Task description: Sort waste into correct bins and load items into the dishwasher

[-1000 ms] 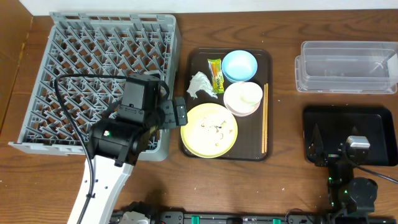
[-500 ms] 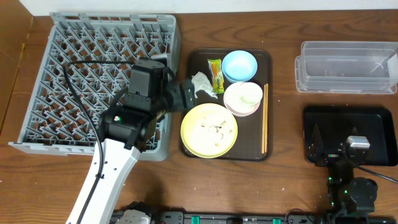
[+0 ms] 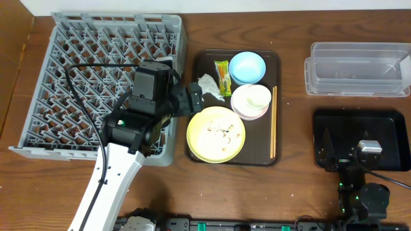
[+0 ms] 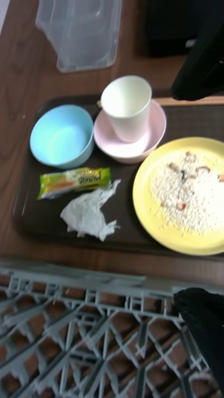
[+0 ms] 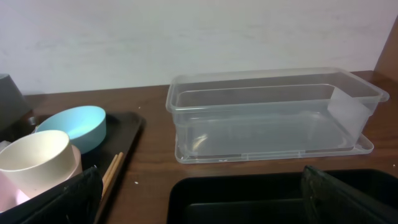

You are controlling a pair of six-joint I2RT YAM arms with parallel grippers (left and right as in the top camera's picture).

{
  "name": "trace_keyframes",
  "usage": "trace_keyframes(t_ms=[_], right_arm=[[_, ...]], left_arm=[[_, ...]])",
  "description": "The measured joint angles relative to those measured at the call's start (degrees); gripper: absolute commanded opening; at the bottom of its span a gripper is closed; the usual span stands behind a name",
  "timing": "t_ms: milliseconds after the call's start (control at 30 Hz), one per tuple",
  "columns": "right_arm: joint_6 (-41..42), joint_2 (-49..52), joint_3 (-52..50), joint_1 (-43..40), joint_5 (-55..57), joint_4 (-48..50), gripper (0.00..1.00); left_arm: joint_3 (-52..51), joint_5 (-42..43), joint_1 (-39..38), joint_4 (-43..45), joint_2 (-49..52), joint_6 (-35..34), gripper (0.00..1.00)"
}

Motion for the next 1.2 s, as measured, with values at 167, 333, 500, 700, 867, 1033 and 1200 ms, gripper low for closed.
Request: trace_keyframes(t_ms=[167, 333, 500, 700, 867, 1033, 1200], right_arm=[[0.0, 0.0, 0.0, 0.0, 0.0, 0.0, 0.99], [0.0, 0.0, 0.0, 0.0, 0.0, 0.0, 0.99], [0.0, 0.0, 0.0, 0.0, 0.0, 0.0, 0.99], [0.0, 0.0, 0.0, 0.0, 0.0, 0.0, 0.99], [0.0, 0.0, 0.0, 0.0, 0.0, 0.0, 0.99], [0.0, 0.0, 0.0, 0.0, 0.0, 0.0, 0.99], [0.0, 0.0, 0.0, 0.0, 0.0, 0.0, 0.99]], left_arm=[[0.0, 2.64, 0.0, 0.59, 0.0, 1.55, 0.97], [0.0, 0.83, 0.0, 3.72, 0.57, 4.24, 0.97], [0.0, 0.55, 0.0, 6.19, 5.16, 5.29, 0.96], [0.0, 0.37, 0.0, 8.07, 13.33, 5.86, 0.96], [0.0, 0.0, -0.11, 10.45, 17.88, 6.34, 0.95], [0.0, -0.48, -1.86, 12.33, 20.52, 9.03, 0.95], [0.0, -6.19, -4.98, 14.01, 23.08, 10.43, 0.94]])
